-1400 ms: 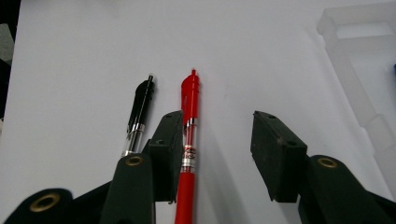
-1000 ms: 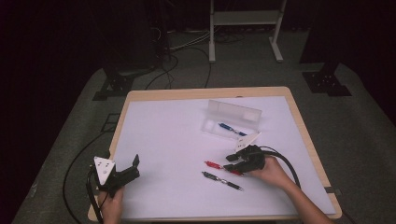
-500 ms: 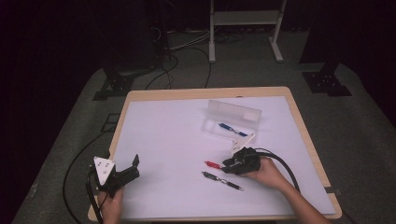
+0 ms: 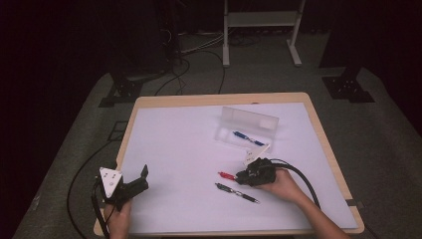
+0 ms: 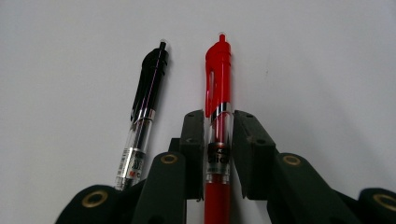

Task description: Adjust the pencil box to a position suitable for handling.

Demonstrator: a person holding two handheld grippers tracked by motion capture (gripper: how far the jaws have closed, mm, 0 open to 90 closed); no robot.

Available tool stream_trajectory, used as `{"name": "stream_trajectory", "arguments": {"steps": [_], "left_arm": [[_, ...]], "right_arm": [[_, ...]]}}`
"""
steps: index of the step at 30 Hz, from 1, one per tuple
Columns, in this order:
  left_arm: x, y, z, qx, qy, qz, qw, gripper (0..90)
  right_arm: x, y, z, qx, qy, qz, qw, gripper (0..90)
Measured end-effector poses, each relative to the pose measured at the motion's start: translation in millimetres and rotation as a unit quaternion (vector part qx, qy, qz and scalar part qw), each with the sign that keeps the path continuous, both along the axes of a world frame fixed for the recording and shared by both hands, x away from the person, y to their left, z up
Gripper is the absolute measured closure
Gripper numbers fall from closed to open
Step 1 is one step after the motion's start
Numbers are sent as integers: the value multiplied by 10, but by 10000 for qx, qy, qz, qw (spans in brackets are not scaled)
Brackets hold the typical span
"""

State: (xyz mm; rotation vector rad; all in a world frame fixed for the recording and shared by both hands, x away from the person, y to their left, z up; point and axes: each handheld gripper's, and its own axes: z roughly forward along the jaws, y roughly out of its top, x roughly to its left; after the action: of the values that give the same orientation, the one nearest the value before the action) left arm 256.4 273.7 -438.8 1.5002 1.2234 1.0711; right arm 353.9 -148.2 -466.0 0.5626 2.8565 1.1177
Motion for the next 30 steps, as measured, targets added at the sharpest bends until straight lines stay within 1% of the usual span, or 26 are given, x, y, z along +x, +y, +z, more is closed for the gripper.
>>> {"name": "stream_trajectory", "arguments": {"steps": [1, 2, 4, 7, 12, 14, 15, 19, 22, 30], "left_arm": [[0, 2, 0, 2, 1, -6, 10000, 4], [0, 2, 0, -3, 2, -1, 10000, 4], [1, 5, 0, -4, 7, -1, 10000, 4], [-1, 8, 1, 11, 5, -4, 10000, 4], [0, 1, 0, 2, 4, -1, 10000, 4], [0, -1, 0, 3, -2, 0, 10000, 4], [-1, -1, 0, 1, -4, 1, 10000, 4], [0, -2, 0, 3, 1, -3, 10000, 4], [-1, -2, -1, 0, -7, -4, 10000, 4], [2, -3, -3, 25, 0, -16, 10000, 4]], "right_arm": [[-1, 1, -1, 14, 30, -24, 10000, 733], [-2, 3, -1, 15, 35, -49, 10000, 758], [-4, 7, 0, 7, 26, -54, 10000, 775], [2, 7, 0, 14, 73, -45, 10000, 779], [-1, 9, 7, 2, 45, -74, 10000, 783], [7, 2, 23, 38, 15, -62, 10000, 786], [6, -1, 38, 70, 44, -90, 9999, 786], [34, -33, 107, 77, -33, -100, 9999, 786], [66, -73, 172, 101, -52, -157, 9998, 786], [187, -184, 371, 173, -220, -297, 9992, 786]]}}
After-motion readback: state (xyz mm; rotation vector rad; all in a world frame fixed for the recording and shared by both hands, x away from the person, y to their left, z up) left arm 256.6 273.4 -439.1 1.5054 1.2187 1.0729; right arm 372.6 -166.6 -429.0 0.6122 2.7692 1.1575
